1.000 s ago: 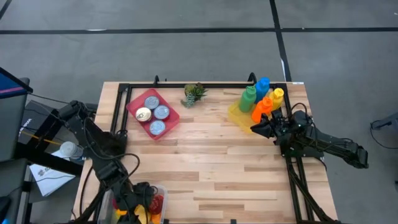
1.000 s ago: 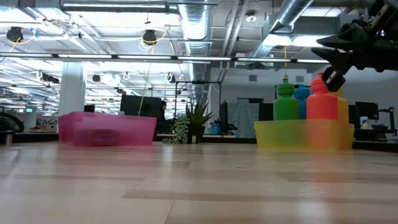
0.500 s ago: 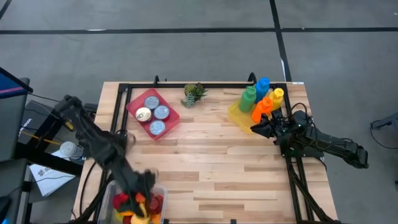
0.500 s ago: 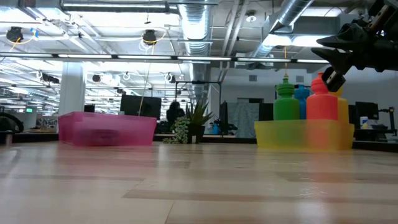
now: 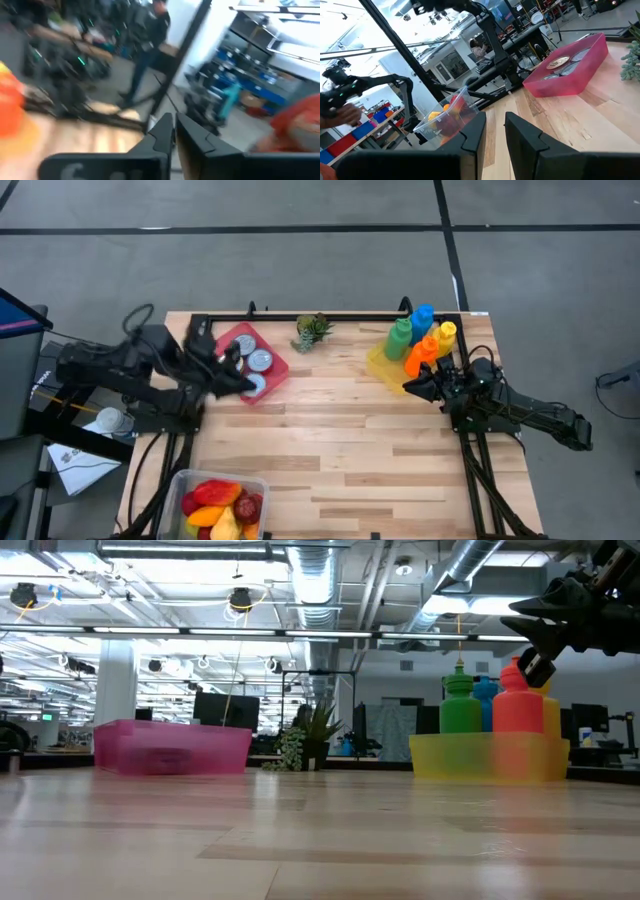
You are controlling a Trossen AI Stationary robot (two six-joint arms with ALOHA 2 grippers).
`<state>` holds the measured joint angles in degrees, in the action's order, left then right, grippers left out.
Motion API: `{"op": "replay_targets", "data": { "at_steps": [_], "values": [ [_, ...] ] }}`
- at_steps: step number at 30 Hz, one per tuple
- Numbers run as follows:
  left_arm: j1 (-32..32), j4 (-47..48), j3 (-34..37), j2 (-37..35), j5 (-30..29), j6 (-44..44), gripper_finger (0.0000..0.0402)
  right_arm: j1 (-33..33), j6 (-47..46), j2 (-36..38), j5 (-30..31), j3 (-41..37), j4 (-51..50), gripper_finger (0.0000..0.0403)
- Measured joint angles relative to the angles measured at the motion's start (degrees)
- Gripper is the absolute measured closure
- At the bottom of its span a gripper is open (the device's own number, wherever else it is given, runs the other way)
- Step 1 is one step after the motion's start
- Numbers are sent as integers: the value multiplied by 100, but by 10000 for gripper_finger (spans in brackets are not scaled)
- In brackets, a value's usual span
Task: Pick & Place Food Item
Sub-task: Return to Home Position
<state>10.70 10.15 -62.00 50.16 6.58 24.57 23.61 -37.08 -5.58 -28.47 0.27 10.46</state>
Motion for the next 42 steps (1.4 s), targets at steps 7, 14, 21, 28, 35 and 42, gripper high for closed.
{"op": "replay_targets", "data": {
  "at_steps": [7, 14, 21, 28, 35, 42],
  "values": [
    [-1064, 159, 303, -812, -403, -690, 399, -2, 0, 0, 0, 0, 0, 337],
    [-978, -1461, 1894, -1622, -1739, -832, 401, -2, 0, 0, -2, 0, 0, 337],
    [-835, -2913, 3374, -2245, -1770, -705, 401, -1, 0, 0, 0, 0, 0, 337],
    [-835, -2110, 3425, -3632, -1959, -633, 401, -2, 0, 0, -1, 1, 0, 337],
    [-836, -955, 3445, -4499, -2557, -629, 401, 0, 0, 0, 0, 0, 0, 337],
    [-838, -1875, 4381, -4515, -2629, -790, 401, -2, 0, 0, 0, 0, -1, 337]
  ]
}}
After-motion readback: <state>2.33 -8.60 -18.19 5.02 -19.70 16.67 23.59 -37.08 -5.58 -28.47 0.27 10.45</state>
